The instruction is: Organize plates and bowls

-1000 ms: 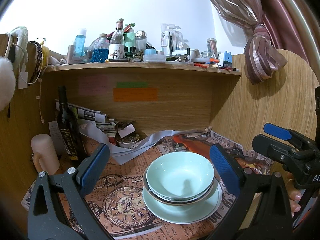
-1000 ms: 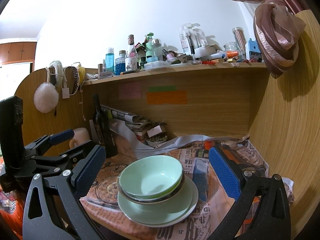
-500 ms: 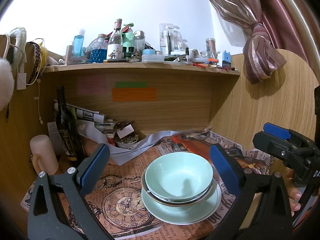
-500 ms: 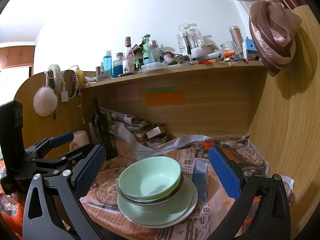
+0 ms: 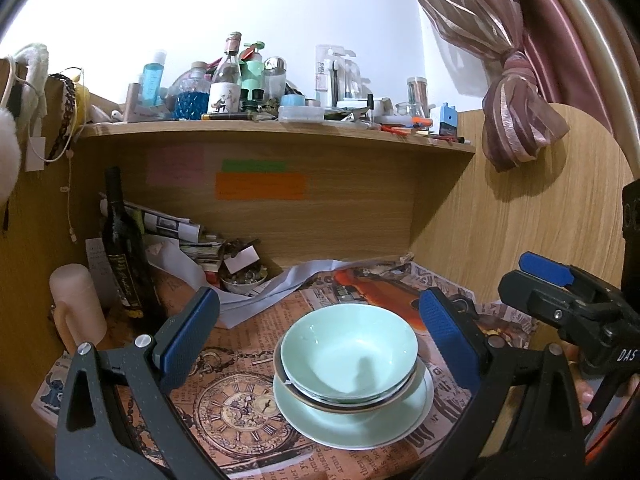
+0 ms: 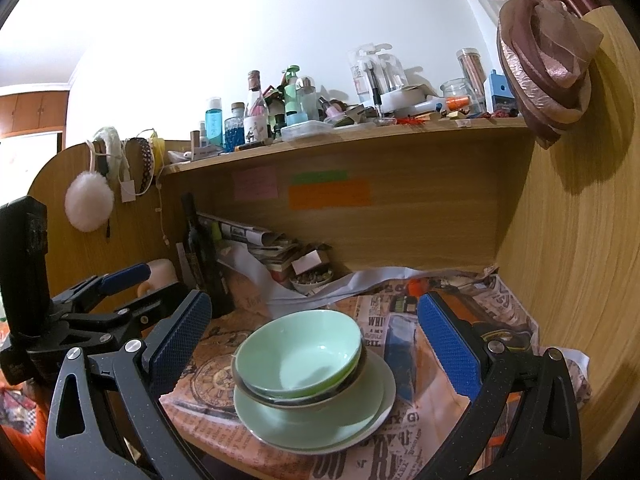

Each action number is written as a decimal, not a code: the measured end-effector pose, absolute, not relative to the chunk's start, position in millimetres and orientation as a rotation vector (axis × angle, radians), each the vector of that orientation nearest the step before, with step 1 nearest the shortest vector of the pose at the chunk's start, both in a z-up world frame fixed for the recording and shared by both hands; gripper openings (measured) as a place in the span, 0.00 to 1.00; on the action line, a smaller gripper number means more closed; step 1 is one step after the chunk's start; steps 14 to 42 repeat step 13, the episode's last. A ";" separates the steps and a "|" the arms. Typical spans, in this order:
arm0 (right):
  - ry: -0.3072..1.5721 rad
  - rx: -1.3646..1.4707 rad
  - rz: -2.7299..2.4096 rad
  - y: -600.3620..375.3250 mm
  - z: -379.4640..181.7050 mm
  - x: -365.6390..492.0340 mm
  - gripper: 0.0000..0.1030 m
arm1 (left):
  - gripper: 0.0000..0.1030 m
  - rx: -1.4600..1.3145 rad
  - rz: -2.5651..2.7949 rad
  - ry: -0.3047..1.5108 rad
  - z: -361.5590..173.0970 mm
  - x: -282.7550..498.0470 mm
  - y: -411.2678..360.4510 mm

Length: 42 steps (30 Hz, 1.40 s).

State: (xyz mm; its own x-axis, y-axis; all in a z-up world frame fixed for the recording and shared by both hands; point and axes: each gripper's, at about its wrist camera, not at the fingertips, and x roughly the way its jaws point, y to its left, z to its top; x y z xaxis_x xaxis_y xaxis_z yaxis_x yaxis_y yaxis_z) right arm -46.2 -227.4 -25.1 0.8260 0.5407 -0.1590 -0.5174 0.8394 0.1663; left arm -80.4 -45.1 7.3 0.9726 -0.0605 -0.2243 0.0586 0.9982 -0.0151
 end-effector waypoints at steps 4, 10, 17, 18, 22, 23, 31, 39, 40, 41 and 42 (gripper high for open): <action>0.208 0.112 0.568 -224.7 -26.2 -45.5 1.00 | 0.99 -0.001 -0.052 0.220 7.5 -80.0 -46.4; 0.222 0.107 0.571 -220.5 -29.4 -42.8 1.00 | 0.99 0.010 -0.025 0.206 7.5 -79.9 -48.7; 0.233 0.109 0.573 -219.4 -31.3 -40.1 1.00 | 0.99 0.007 -0.021 0.206 6.9 -79.0 -48.3; 0.233 0.109 0.573 -219.4 -31.3 -40.1 1.00 | 0.99 0.007 -0.021 0.206 6.9 -79.0 -48.3; 0.233 0.109 0.573 -219.4 -31.3 -40.1 1.00 | 0.99 0.007 -0.021 0.206 6.9 -79.0 -48.3; 0.233 0.109 0.573 -219.4 -31.3 -40.1 1.00 | 0.99 0.007 -0.021 0.206 6.9 -79.0 -48.3; 0.233 0.109 0.573 -219.4 -31.3 -40.1 1.00 | 0.99 0.007 -0.021 0.206 6.9 -79.0 -48.3; 0.233 0.109 0.573 -219.4 -31.3 -40.1 1.00 | 0.99 0.007 -0.021 0.206 6.9 -79.0 -48.3; 0.233 0.109 0.573 -219.4 -31.3 -40.1 1.00 | 0.99 0.007 -0.021 0.206 6.9 -79.0 -48.3; 0.233 0.109 0.573 -219.4 -31.3 -40.1 1.00 | 0.99 0.007 -0.021 0.206 6.9 -79.0 -48.3; 0.233 0.109 0.573 -219.4 -31.3 -40.1 1.00 | 0.99 0.007 -0.021 0.206 6.9 -79.0 -48.3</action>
